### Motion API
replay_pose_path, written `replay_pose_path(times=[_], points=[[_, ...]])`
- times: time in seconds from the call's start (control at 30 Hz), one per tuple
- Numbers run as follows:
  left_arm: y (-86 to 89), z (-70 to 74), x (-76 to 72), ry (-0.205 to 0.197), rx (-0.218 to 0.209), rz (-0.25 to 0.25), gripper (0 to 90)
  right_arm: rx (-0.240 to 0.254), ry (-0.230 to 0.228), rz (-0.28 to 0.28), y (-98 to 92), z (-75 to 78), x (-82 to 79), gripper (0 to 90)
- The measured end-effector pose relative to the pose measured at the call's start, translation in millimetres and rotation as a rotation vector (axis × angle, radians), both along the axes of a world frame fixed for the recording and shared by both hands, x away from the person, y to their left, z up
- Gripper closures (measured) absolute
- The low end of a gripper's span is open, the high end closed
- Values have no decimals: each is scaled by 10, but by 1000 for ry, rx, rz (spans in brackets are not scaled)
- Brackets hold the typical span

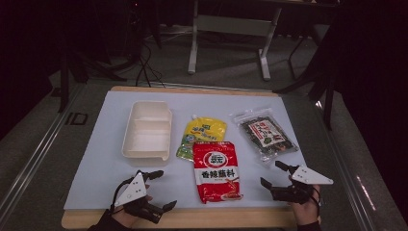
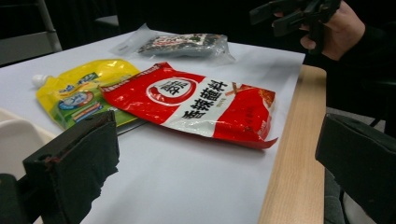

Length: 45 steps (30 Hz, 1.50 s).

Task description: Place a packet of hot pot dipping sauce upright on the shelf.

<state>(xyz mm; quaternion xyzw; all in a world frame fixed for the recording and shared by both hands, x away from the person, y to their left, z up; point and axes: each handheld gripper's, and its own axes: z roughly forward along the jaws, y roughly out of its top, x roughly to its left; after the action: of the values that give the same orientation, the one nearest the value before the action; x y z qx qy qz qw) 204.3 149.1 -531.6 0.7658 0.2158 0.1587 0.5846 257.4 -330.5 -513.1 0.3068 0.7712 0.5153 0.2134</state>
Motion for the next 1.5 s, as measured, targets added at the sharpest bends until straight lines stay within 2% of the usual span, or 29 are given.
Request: replay_pose_path(times=[0.07, 0.17, 0.3, 0.37, 0.43, 0.5, 0.57, 0.67, 0.8, 0.87, 1.03, 1.27, 1.33, 1.5], points=[[-7, -3, 0, 2, 3, -3, 6, -33, 11, 3, 21, -25, 6, 117], [-2, -5, 3, 1, 8, -1, 6, -42, -6, -7, 35, -25, 11, 112], [17, 1, 3, 2, 1, 5, 6, -57, -14, 16, 68, -20, -1, 127], [16, -1, 4, 4, 5, 6, 6, -54, -1, 34, 88, -17, -4, 134], [8, -5, 6, 4, 11, 2, 6, -75, 3, 33, 119, -19, -2, 133], [-4, -6, 5, 3, 17, -4, 6, -90, 17, 16, 147, -17, 8, 131], [-19, -9, 3, 6, 25, -12, 6, -84, 21, 15, 157, -17, 13, 129], [-27, -10, -3, 4, 31, -15, 6, -109, 12, -9, 251, 30, 59, 120], [-29, -8, -10, 1, 37, -14, 6, -177, -20, -70, 346, 130, 111, 121], [-31, -7, -14, 0, 39, -14, 6, -198, -12, -87, 384, 179, 155, 117], [-35, -11, -12, 0, 45, -14, 6, -207, -14, -82, 482, 285, 286, 106], [-43, -20, -3, 4, 51, -11, 6, -246, 3, -109, 690, 292, 504, 102], [-48, -21, -6, 3, 57, -12, 6, -255, 21, -89, 750, 286, 561, 102], [-48, -24, -5, 4, 58, -13, 6, -298, 27, -65, 892, 271, 686, 127]])
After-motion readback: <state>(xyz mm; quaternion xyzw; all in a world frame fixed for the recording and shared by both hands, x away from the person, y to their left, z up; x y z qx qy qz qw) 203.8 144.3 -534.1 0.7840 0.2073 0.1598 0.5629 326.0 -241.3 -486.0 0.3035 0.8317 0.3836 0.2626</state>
